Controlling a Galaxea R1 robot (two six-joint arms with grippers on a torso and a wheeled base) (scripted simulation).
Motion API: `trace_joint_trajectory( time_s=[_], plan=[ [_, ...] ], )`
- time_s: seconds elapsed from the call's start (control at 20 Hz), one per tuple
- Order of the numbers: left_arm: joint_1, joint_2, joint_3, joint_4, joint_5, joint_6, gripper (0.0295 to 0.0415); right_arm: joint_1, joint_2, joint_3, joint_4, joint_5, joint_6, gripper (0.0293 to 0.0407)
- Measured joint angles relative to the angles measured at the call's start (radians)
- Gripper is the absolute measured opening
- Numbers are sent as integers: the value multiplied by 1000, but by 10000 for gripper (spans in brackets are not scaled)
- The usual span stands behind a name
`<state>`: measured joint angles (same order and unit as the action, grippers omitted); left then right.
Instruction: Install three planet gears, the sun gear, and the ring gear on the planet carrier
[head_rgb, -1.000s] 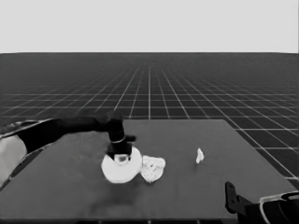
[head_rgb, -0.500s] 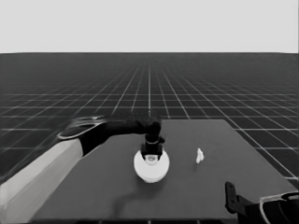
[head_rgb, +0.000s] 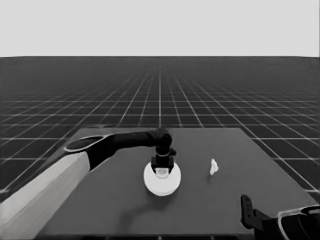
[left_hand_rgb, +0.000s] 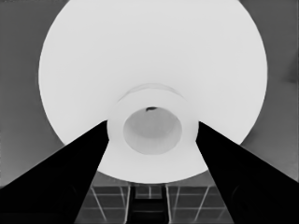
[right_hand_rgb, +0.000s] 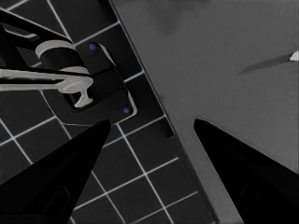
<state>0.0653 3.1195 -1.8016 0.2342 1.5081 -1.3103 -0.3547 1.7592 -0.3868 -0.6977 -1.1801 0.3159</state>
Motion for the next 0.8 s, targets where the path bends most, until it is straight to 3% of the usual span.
trace_joint_trajectory(
  time_s=[0.8],
  plan=[
    [12, -2, -2, 0, 1, 135, 348, 0, 0, 0, 0, 0, 0, 385]
  ],
)
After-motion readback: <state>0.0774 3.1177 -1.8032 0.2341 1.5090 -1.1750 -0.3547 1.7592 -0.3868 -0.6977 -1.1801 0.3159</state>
